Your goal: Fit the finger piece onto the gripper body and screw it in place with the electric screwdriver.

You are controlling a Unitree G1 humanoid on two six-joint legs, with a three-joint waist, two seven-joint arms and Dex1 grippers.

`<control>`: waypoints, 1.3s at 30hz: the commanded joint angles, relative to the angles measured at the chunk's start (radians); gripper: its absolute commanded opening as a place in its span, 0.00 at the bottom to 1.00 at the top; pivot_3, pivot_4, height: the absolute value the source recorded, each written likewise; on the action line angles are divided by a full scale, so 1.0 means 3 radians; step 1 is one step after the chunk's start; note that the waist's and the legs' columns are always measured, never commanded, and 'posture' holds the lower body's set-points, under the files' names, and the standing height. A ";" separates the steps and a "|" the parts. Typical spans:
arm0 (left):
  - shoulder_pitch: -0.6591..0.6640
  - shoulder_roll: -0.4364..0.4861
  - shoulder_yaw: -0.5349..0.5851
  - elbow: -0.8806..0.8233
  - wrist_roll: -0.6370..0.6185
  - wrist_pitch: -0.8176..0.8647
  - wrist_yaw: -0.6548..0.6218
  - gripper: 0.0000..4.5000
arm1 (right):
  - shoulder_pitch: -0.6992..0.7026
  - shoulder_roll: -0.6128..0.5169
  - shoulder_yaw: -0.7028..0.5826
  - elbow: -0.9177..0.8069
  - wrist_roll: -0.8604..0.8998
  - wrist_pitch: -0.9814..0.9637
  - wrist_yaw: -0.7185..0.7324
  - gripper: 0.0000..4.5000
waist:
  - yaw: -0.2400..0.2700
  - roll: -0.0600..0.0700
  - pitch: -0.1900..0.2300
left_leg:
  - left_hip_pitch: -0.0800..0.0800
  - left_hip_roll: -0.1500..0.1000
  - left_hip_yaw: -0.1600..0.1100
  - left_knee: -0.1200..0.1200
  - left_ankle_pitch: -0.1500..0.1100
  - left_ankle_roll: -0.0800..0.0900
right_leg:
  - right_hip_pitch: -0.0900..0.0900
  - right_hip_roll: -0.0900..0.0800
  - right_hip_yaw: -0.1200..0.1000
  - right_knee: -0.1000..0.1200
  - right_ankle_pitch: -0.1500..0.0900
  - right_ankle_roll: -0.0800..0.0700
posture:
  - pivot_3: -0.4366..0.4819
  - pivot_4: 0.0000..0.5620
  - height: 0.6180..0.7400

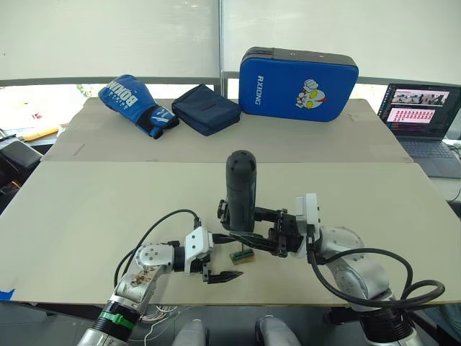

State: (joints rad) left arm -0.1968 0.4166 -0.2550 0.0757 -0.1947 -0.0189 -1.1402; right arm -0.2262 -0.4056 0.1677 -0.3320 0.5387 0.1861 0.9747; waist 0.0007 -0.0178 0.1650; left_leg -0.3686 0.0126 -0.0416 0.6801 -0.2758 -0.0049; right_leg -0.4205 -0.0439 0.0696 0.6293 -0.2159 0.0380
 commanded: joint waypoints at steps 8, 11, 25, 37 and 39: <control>0.0090 -0.0019 -0.0150 0.0054 0.0034 0.0038 -0.0028 0.99 | -0.0001 -0.0041 -0.0096 -0.0091 0.0102 0.0064 -0.0013 0.42 | -0.0001 0.0000 0.0000 | 0.0000 0.0000 0.0000 0.0000 0.0000 0.0000 | 0.0000 0.0000 0.0000 0.0000 0.0000 0.0000 | 0.48 0.27 1.00; 0.0090 -0.0018 -0.0151 0.0051 0.0034 0.0040 -0.0029 0.99 | -0.0007 -0.0059 -0.0085 -0.0087 0.0064 -0.0018 0.0035 0.42 | -0.0001 0.0000 0.0000 | 0.0000 0.0000 0.0000 0.0000 0.0000 0.0000 | 0.0000 0.0000 0.0000 0.0000 0.0000 0.0000 | 0.48 0.27 1.00; 0.0092 0.0000 -0.0139 0.0029 0.0017 0.0062 -0.0033 0.99 | -0.0095 0.0019 -0.0056 -0.0197 0.0072 -0.0171 0.0156 0.42 | -0.0005 0.0000 0.0000 | 0.0000 0.0000 0.0000 0.0000 0.0000 0.0000 | -0.0001 0.0000 0.0000 0.0000 0.0000 0.0000 | 0.48 0.27 1.00; 0.0096 0.0011 -0.0135 0.0027 0.0004 0.0062 -0.0037 0.99 | -0.0117 0.0003 -0.0096 -0.0270 0.0117 -0.0132 0.0136 0.42 | -0.0013 0.0000 0.0000 | -0.0001 0.0000 0.0000 0.0000 0.0000 0.0000 | -0.0001 0.0000 0.0000 0.0000 0.0000 0.0000 | 0.48 0.27 1.00; 0.0097 0.0013 -0.0133 0.0029 0.0000 0.0061 -0.0039 0.99 | -0.0120 -0.0001 -0.0111 -0.0286 0.0135 -0.0115 0.0132 0.42 | -0.0014 0.0000 0.0000 | 0.0000 0.0000 0.0000 0.0000 0.0000 0.0000 | -0.0001 0.0000 0.0000 0.0000 0.0000 0.0000 | 0.48 0.27 1.00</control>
State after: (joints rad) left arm -0.1936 0.4234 -0.2553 0.0715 -0.2001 -0.0182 -1.1408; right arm -0.2337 -0.4108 0.1686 -0.3575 0.5348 0.1610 1.0195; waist -0.0034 -0.0178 0.1649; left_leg -0.3688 0.0127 -0.0416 0.6800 -0.2758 -0.0049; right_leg -0.4209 -0.0438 0.0696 0.6292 -0.2160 0.0381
